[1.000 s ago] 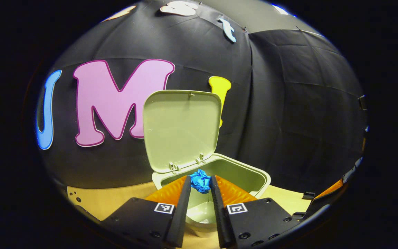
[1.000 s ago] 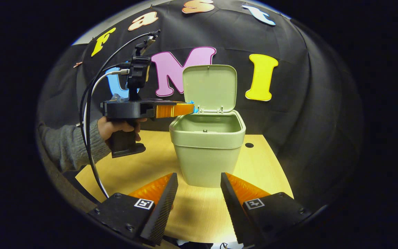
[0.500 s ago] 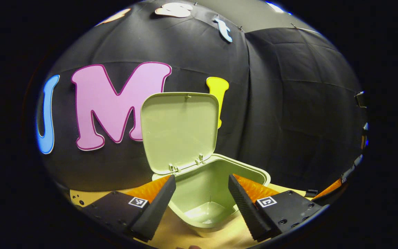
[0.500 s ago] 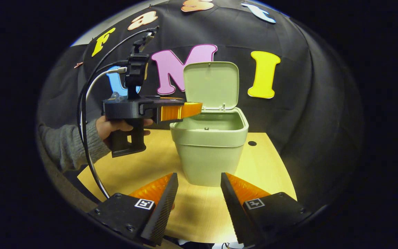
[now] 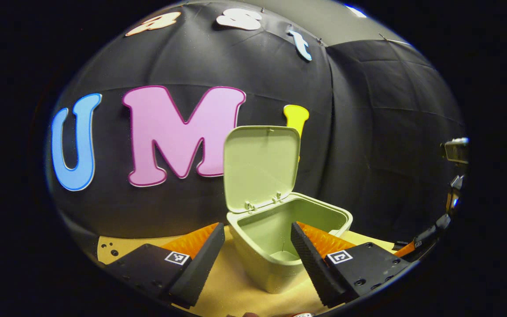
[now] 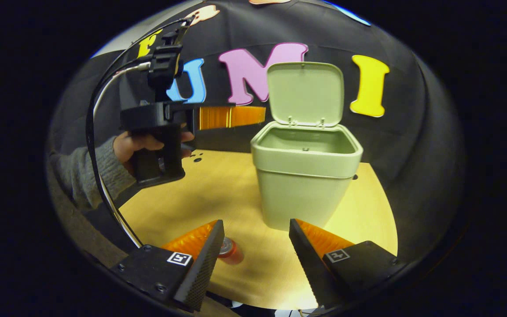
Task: Press the lid of the desktop garbage bin to open it, pick up the crumpled paper on the desktop and throw it into the bin, then pick up the pop can on the desktop and drop it into the bin, and finally close the garbage bin lid.
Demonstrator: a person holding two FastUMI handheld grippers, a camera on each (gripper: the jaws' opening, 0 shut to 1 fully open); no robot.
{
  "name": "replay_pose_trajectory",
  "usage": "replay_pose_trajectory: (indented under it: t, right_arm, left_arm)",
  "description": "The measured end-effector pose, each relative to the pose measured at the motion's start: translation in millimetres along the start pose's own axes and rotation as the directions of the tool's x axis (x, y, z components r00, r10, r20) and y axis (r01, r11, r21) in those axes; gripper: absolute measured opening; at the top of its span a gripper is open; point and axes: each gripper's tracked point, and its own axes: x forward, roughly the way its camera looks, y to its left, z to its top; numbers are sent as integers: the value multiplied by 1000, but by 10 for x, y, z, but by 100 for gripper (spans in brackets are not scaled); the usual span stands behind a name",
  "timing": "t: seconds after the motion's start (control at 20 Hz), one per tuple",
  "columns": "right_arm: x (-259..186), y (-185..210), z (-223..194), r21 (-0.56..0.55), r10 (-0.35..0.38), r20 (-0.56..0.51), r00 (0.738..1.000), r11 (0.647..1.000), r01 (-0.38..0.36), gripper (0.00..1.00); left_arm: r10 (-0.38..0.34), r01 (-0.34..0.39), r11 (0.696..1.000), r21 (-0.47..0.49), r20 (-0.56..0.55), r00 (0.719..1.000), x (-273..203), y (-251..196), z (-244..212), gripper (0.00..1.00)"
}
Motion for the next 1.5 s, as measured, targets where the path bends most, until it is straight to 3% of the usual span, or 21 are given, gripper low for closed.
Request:
replay_pose_trajectory:
  t: [0.25,0.5,1.05,1.5]
  right_arm:
    - [186,351,-270,-93,79,-89,993,992,-88,94]
    - [358,526,-494,-142,105,-136,985,982,-124,94]
    - [704,588,-815,-165,84,-222,971,979,-122,94]
    - [965,556,-1100,-202,56,-300,952,972,-121,92]
  left_arm:
    - [107,-107,994,-15,4,994,-441,345,-8,97]
    - [179,-180,982,-49,-14,984,-914,579,-142,98]
    - [314,-317,948,-43,-54,948,-1822,1115,-423,98]
    - [356,-363,930,-60,-107,928,-2200,1308,-700,98]
